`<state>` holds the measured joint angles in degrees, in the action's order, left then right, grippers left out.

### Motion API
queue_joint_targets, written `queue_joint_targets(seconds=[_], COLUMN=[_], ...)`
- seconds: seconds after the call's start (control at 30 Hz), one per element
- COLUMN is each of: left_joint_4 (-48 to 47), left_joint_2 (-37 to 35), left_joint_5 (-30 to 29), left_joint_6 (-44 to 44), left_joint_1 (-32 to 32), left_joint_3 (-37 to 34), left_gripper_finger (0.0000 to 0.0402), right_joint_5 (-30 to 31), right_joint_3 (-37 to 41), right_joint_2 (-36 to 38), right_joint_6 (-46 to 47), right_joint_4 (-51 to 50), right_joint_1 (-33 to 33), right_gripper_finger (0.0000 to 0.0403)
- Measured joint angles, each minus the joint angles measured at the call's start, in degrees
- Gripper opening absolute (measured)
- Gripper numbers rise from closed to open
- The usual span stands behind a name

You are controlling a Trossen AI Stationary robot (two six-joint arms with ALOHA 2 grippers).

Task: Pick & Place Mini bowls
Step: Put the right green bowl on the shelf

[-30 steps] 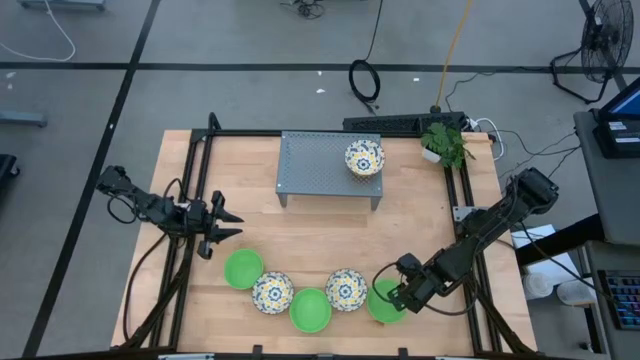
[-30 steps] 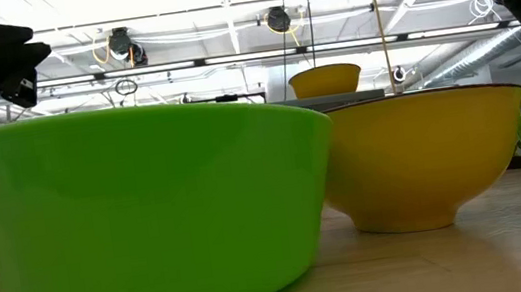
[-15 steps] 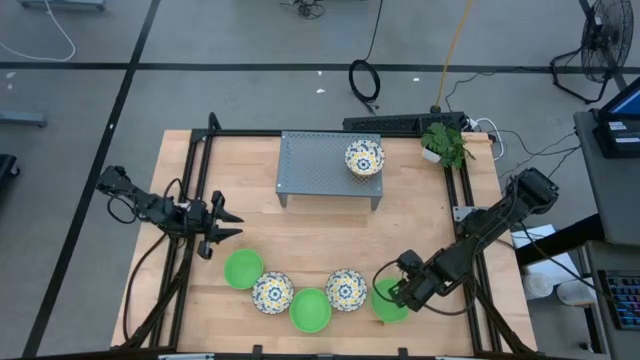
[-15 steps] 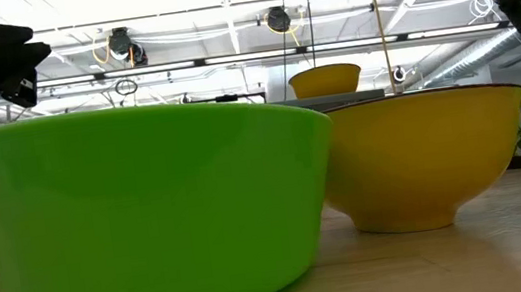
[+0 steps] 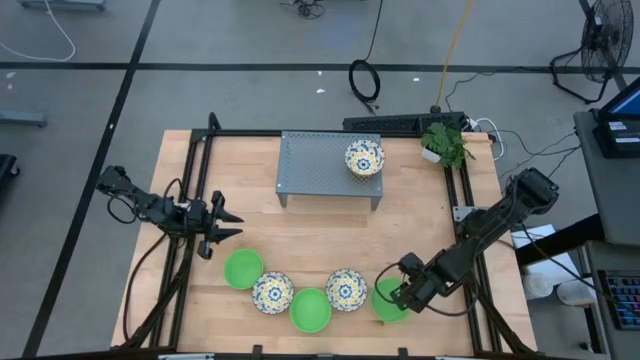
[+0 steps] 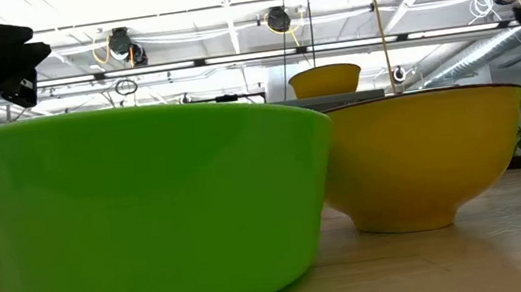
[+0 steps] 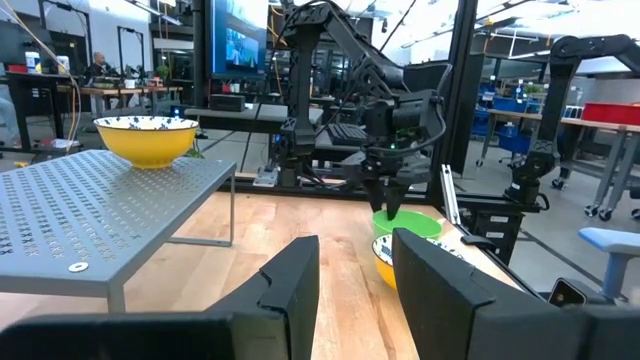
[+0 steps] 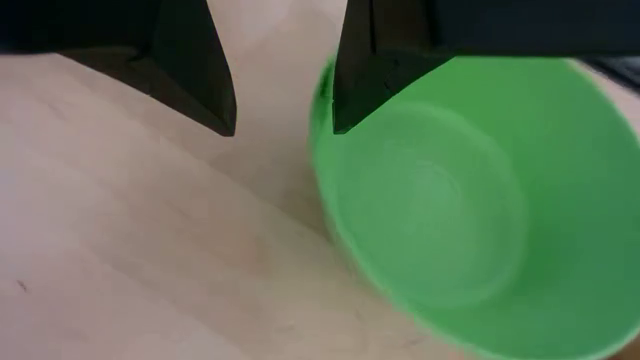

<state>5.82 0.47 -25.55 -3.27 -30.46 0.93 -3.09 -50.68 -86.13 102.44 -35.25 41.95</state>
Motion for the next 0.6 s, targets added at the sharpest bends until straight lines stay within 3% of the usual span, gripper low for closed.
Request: queue_joint_targets(seconds=[0.17, 0.3, 0.6], left_joint_4=[0.0, 0.0, 0.0], left_joint_2=[0.0, 0.0, 0.0], left_joint_5=[-0.01, 0.01, 0.01], left_joint_6=[0.0, 0.0, 0.0], left_joint_1=[0.0, -0.01, -0.02], left_joint_3=[0.0, 0.0, 0.0], left_gripper_finger=[0.0131, 0.0131, 0.0131], right_joint_5=[-0.14, 0.01, -0.01], right_joint_3=[4.21, 4.57, 4.57], right_joint_2=[-0.02, -0.02, 2.35], right_joint_6=[0.1, -1.64, -4.24], right_joint_4=[9.08, 10.3, 10.09], right_joint_1=[0.18, 0.15, 0.15], right_gripper_finger=[0.0154, 0.014, 0.005])
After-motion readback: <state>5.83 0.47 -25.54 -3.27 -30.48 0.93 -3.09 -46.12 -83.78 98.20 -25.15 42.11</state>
